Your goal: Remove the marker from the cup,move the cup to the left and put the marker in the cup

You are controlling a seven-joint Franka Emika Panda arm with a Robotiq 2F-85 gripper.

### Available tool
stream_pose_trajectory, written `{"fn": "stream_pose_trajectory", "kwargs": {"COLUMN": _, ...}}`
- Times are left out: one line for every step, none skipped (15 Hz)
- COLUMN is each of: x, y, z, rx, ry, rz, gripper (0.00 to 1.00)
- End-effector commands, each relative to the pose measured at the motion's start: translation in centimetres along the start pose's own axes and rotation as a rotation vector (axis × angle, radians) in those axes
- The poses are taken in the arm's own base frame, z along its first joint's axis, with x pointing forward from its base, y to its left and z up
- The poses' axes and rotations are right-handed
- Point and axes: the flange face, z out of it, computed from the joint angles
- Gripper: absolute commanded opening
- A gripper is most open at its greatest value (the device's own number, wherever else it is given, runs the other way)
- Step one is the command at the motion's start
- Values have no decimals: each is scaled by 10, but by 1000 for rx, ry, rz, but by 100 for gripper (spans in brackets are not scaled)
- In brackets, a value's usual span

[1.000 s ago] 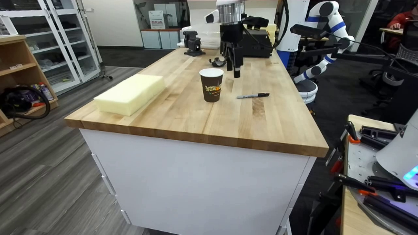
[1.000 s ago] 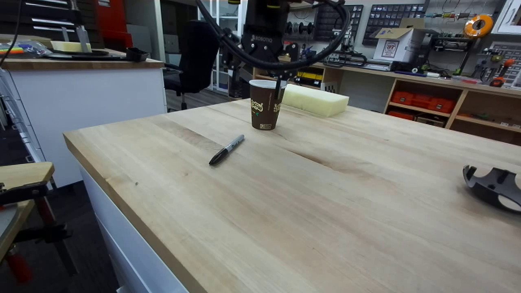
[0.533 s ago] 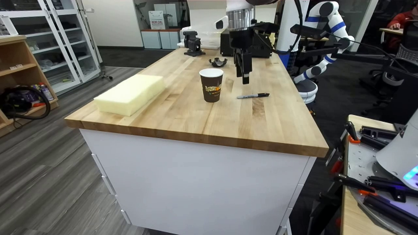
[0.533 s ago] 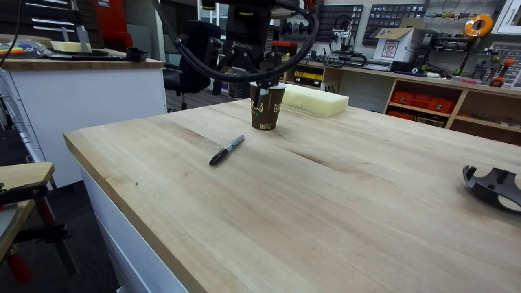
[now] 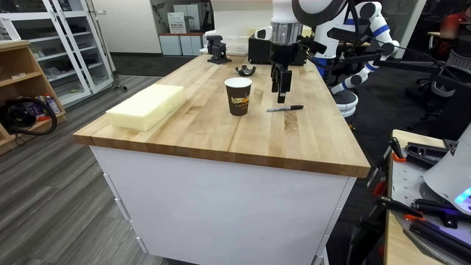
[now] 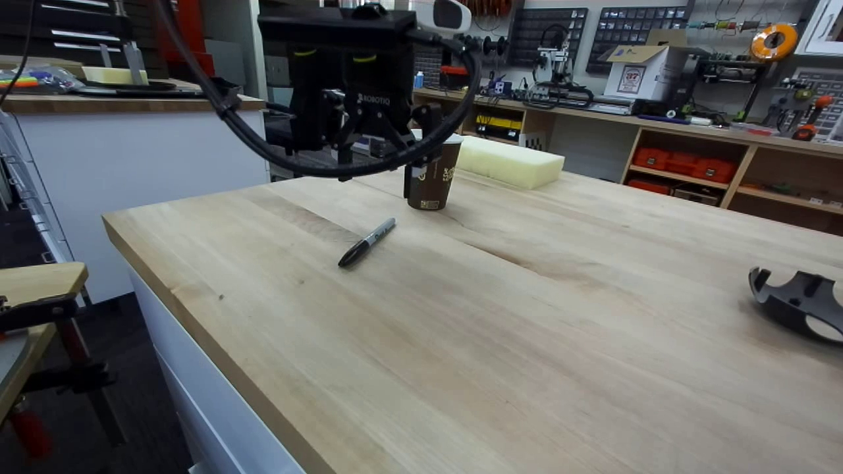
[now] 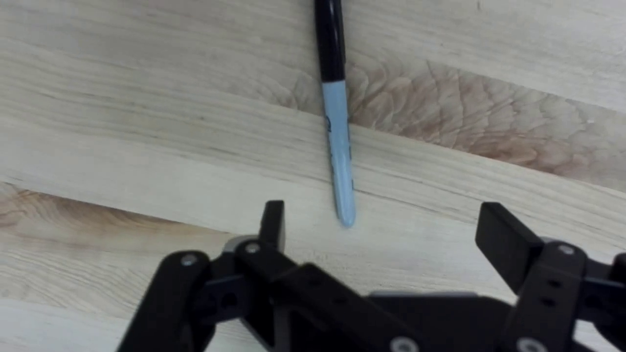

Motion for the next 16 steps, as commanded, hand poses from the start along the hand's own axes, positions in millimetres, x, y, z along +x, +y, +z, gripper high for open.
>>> {"fn": "stream_pose_trajectory", "kwargs": {"x": -34, "y": -10, "z": 4, "rx": -25, "ry": 39, "rz": 58, "gripper": 100}}
{"fn": "stream_pose_trajectory", "kwargs": {"x": -40, "y": -12, "z": 7, "rx": -25, "ry": 44, "rz": 65, "gripper": 100}}
{"fn": "stream_pose_trajectory", "kwargs": {"x": -45, "y": -15, "z": 10, "rx": -26, "ry": 44, "rz": 73, "gripper": 100}}
{"fn": "stream_pose_trajectory", "kwargs": {"x": -51, "y": -18, "z": 13, "rx": -27, "ry": 47, "rz": 78, "gripper": 100}}
{"fn": "stream_pose_trajectory", "kwargs": {"x": -54, "y": -21, "z": 16, "rx": -27, "ry": 46, "rz": 84, "gripper": 100}}
{"fn": "stream_pose_trajectory", "kwargs": {"x": -59, "y": -25, "z": 18, "rx": -28, "ry": 46, "rz": 86, "gripper": 100}}
{"fn": "stream_pose_trajectory", "kwargs": {"x": -64, "y": -26, "z": 22, "rx": -32, "ry": 43, "rz": 86, "gripper": 100}}
{"fn": "stream_pose_trajectory", "kwargs": {"x": -67, "y": -29, "z": 24, "rx": -32, "ry": 41, "rz": 86, "gripper": 100}}
{"fn": "stream_pose_trajectory", "kwargs": {"x": -70, "y": -30, "z": 27, "rx": -42, "ry": 36, "rz": 78, "gripper": 100}}
{"fn": "stream_pose_trajectory", "kwargs": {"x": -73, "y": -31, "z": 28, "rx": -50, "ry": 35, "rz": 68, "gripper": 100}}
{"fn": "stream_pose_trajectory", "kwargs": {"x": -74, "y": -32, "z": 29, "rx": -55, "ry": 31, "rz": 57, "gripper": 100}}
{"fn": "stream_pose_trajectory", "kwargs": {"x": -77, "y": -33, "z": 32, "rx": -59, "ry": 26, "rz": 50, "gripper": 100}}
{"fn": "stream_pose_trajectory", "kwargs": {"x": -79, "y": -33, "z": 33, "rx": -62, "ry": 17, "rz": 42, "gripper": 100}}
{"fn": "stream_pose_trajectory", "kwargs": {"x": -81, "y": -33, "z": 35, "rx": -65, "ry": 9, "rz": 35, "gripper": 100}}
{"fn": "stream_pose_trajectory", "kwargs": {"x": -82, "y": -32, "z": 35, "rx": -67, "ry": 0, "rz": 30, "gripper": 100}}
{"fn": "stream_pose_trajectory", "kwargs": {"x": -83, "y": -32, "z": 35, "rx": -69, "ry": -6, "rz": 25, "gripper": 89}}
